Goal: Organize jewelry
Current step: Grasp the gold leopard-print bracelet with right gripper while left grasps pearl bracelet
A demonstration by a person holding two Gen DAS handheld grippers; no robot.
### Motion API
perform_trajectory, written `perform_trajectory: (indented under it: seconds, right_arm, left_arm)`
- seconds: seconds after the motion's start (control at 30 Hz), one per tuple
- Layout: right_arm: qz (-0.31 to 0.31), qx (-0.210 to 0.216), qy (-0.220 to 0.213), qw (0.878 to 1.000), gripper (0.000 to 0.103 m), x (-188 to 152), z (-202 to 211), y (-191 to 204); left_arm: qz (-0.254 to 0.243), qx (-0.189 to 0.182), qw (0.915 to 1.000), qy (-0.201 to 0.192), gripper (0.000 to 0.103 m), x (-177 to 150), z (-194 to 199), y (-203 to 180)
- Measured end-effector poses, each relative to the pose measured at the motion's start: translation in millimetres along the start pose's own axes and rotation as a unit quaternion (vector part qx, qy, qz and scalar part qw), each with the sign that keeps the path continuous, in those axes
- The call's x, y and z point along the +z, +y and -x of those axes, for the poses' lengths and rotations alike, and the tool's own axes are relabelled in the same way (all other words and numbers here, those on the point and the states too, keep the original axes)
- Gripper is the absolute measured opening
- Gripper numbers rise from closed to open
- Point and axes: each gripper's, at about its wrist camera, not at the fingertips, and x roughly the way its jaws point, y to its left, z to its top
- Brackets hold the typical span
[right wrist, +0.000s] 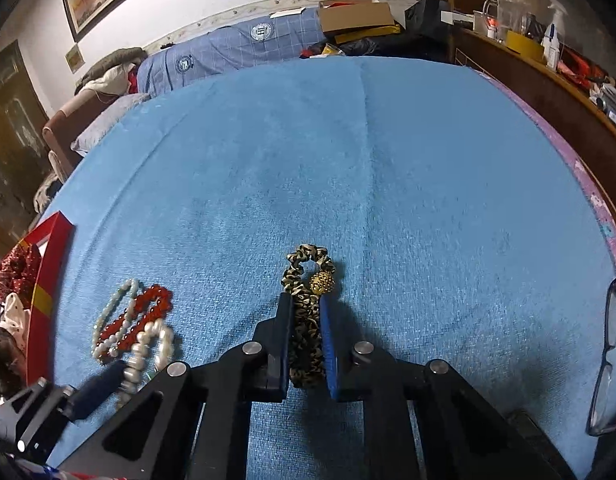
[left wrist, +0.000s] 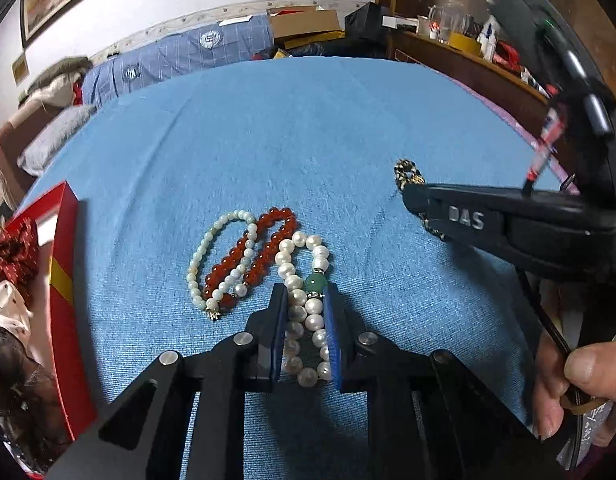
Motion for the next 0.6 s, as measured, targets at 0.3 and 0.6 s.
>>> perform_trajectory:
  seconds: [0.3, 0.6]
  right_arm:
    - [-0.012, 0.025, -0.03, 0.999, 0.014, -2, 27, 3]
    - [-0.026, 0.051, -0.049, 0.997, 0.014, -11, 46, 3]
  left_arm:
    - [0.022, -0.022, 0.9993, -0.021, 0.0, -7, 24, 26]
    - [0.013, -0.03, 0.9995, -0.002, 0.0, -17, 21, 20]
